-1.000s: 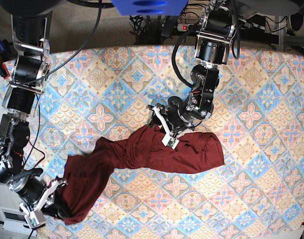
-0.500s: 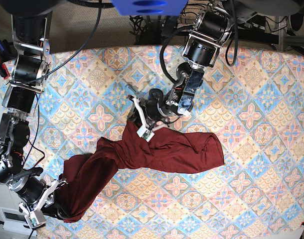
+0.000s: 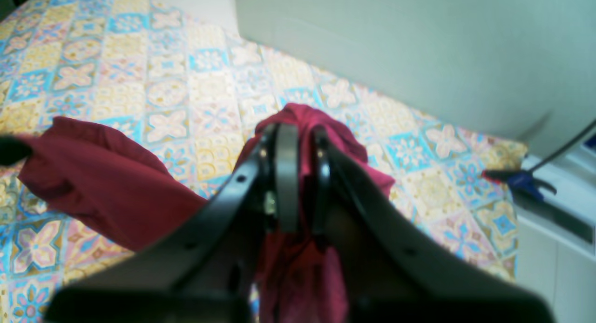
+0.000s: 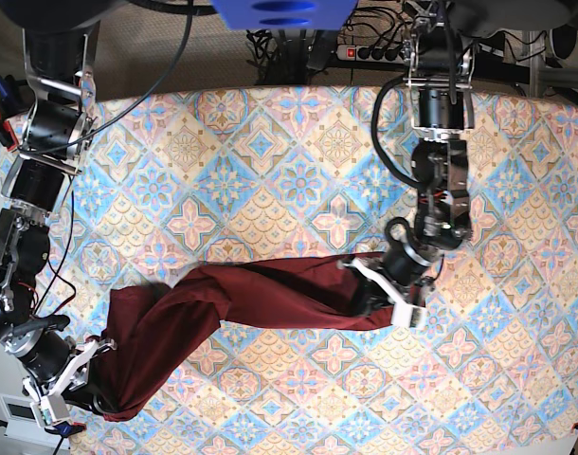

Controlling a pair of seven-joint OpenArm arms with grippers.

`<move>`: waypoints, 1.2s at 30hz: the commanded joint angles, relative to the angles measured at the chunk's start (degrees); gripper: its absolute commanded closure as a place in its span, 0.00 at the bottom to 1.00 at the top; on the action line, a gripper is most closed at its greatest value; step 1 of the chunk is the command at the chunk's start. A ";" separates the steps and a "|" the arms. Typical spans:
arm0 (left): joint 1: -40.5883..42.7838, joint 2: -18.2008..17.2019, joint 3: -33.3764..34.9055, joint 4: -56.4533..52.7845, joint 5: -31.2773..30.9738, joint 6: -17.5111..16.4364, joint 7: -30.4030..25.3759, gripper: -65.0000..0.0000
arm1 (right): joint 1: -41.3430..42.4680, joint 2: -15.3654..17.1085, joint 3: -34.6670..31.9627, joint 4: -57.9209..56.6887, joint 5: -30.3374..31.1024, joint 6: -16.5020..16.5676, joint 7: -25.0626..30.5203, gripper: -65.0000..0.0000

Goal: Layout the t-shirt on the table in an organized manner, then fold the t-shirt properly
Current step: 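Grasp the shirt's other end with the left gripper, then stretch the shirt lengthwise between both grippers along the table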

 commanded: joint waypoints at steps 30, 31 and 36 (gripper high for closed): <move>-51.91 -22.02 -8.14 -30.11 -20.63 -3.94 2.41 1.00 | 32.89 1.11 0.09 -32.59 0.91 -0.05 6.03 1.00; -53.75 -22.02 -7.35 -31.51 -20.63 -3.94 1.36 1.00 | 33.95 1.11 0.09 -33.12 0.91 -0.05 6.73 1.00; -59.12 -22.99 -3.83 -34.94 -20.63 -4.02 -1.98 1.00 | 37.73 1.11 0.44 -33.82 1.17 -0.05 7.70 1.00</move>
